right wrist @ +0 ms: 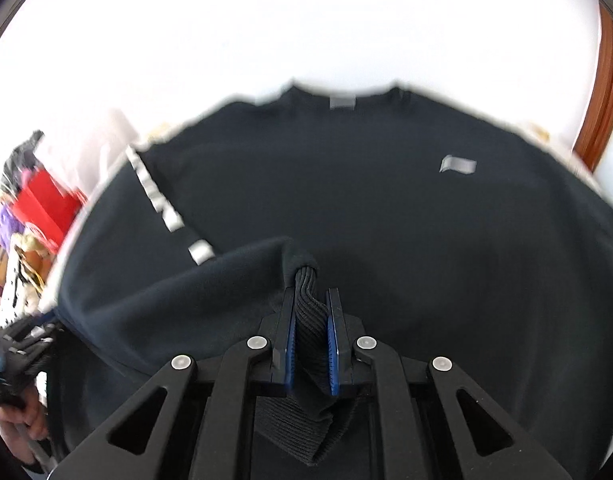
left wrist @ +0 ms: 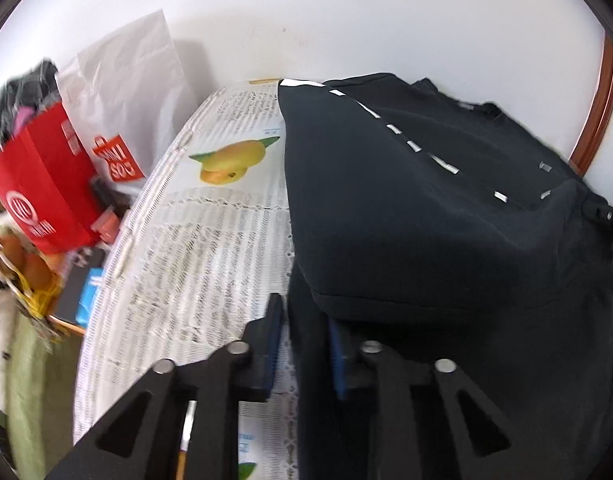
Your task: Fold small clothes
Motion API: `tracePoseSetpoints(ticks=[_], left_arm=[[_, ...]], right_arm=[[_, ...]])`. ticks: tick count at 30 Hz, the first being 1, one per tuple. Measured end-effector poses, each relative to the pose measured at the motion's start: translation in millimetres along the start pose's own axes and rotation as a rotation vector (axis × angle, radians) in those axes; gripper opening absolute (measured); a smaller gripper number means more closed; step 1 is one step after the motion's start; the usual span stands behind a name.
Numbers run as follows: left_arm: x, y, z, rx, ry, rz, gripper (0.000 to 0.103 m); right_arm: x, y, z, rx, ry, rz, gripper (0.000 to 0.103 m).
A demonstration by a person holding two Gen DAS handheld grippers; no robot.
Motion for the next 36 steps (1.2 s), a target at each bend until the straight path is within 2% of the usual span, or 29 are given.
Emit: tracePoseSetpoints(ticks=[2, 4, 7, 15, 18, 21, 26, 27, 29, 30, 32, 34, 36], left_arm=[[3, 0, -2, -0.009, 0.0, -0.006, 0.011], [12, 1, -3, -0.023, 0.044, -0.019, 0.008], [21, 0, 0, 0.004, -0.001, -0.076, 0.008], [34, -2, 3, 0.028, -0.018, -0.144, 0.008], [36, -3, 4, 0.036, -0.03, -0.159, 0.008], [33, -2, 4, 0.039, -0.003, -0.138, 0.011], [30, -5, 0, 0.047, 0.017, -0.118, 0.014], [29, -5, -2, 0.049, 0.016, -0.11, 0.017], [25, -8, -5, 0.049, 0.012, -0.091, 0.025], [24, -9, -7, 0.05, 0.008, -0.088, 0.031], [19, -13, -10, 0.05, 0.001, -0.087, 0.033], [12, -15, -11, 0.057, -0.021, -0.073, 0.039], [6, -19, -12, 0.059, -0.028, -0.063, 0.042]], right_arm=[[-10, 16, -18, -0.045, 0.007, 0.013, 0.012], [-28, 31, -34, -0.085, -0.044, 0.024, 0.012], [-60, 47, -49, -0.121, -0.109, 0.05, 0.012], [-147, 65, -56, -0.148, -0.21, 0.162, 0.012], [-179, 59, -48, -0.112, -0.227, 0.216, 0.013], [-196, 44, -28, -0.037, -0.228, 0.243, 0.015], [-212, 15, -7, 0.041, -0.308, 0.207, 0.035], [-214, 8, -5, 0.057, -0.292, 0.21, 0.039], [-217, -3, -2, 0.071, -0.246, 0.22, 0.054], [-217, -8, -2, 0.069, -0.23, 0.224, 0.055], [-215, -17, -3, 0.067, -0.22, 0.216, 0.056], [-213, -20, -2, 0.05, -0.221, 0.214, 0.056], [-214, -19, 2, 0.046, -0.191, 0.231, 0.039]])
Point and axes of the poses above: each gripper's, at about its wrist camera, not at the fingertips, and z roughly the way its jaws point, x to its left, y to its top, the point moved 7 cm from there along z, roughly the way its jaws point, and after that the axes turned 5 degrees about y, right-handed, at the moved point
